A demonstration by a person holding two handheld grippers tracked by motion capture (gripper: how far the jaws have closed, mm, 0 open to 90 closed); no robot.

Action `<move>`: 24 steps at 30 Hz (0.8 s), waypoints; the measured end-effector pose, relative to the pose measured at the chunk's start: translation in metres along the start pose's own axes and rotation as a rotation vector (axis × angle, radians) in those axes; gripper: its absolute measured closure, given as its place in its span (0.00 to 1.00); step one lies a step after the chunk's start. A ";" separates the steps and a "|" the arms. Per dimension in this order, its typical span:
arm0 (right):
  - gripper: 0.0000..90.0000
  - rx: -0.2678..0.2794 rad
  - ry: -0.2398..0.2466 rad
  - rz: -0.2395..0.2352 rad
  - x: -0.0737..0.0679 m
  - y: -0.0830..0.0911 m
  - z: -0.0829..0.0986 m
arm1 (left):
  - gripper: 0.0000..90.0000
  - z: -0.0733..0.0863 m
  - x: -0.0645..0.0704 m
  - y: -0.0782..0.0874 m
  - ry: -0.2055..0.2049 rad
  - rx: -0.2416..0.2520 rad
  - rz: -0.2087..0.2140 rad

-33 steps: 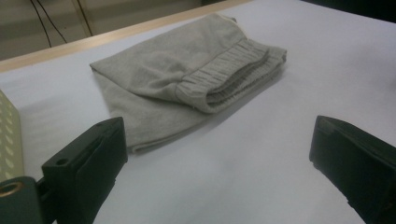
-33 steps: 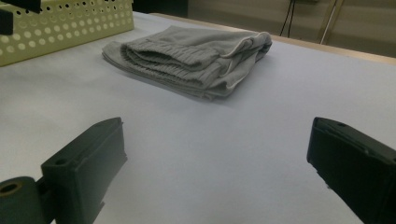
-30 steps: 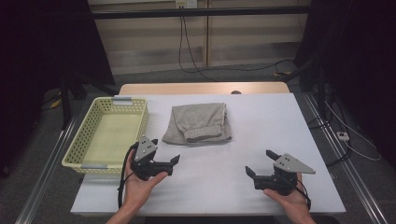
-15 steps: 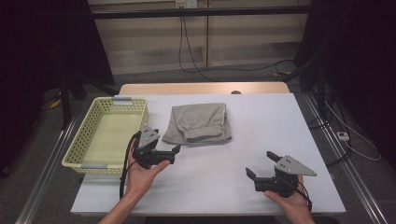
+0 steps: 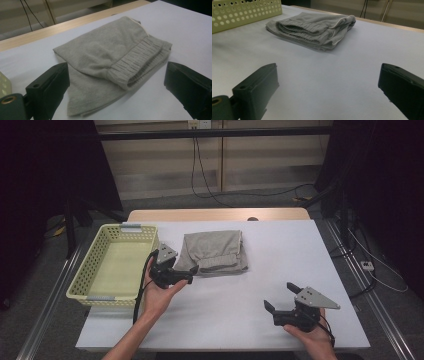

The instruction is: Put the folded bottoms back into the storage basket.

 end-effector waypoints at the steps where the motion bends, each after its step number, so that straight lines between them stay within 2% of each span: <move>1: 0.03 0.001 0.001 -0.001 0.000 0.000 0.000 | 0.07 -0.002 -0.001 -0.002 0.011 0.005 0.000; 4: 0.03 0.000 0.001 -0.004 0.000 0.000 0.000 | 0.07 -0.006 -0.005 -0.007 0.027 -0.004 0.000; 7: 0.03 0.000 0.002 -0.004 -0.001 0.000 0.000 | 0.08 -0.008 -0.007 -0.013 0.040 -0.040 -0.004; 9: 0.03 -0.003 0.003 -0.006 -0.001 0.000 0.000 | 0.08 -0.010 -0.009 -0.015 0.047 -0.038 -0.004; 18: 0.03 -0.004 0.004 -0.007 -0.001 0.000 0.000 | 0.07 -0.024 -0.019 -0.025 0.052 -0.043 -0.017; 21: 0.03 -0.004 0.004 -0.007 -0.001 0.000 0.000 | 0.07 -0.027 -0.024 -0.030 0.055 -0.056 -0.026; 24: 0.03 -0.006 0.006 -0.010 -0.002 0.000 0.001 | 0.08 -0.026 -0.029 -0.036 0.029 -0.101 -0.048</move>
Point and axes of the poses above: each handheld gripper's, and its own axes: y roughly backward along the jaws, z roughly out of its underside, x roughly to its right, the point moved 5 cm from there along -y, roughly forward along the jaws, and after that the axes turned 15 degrees about z, right-handed, at the moved point
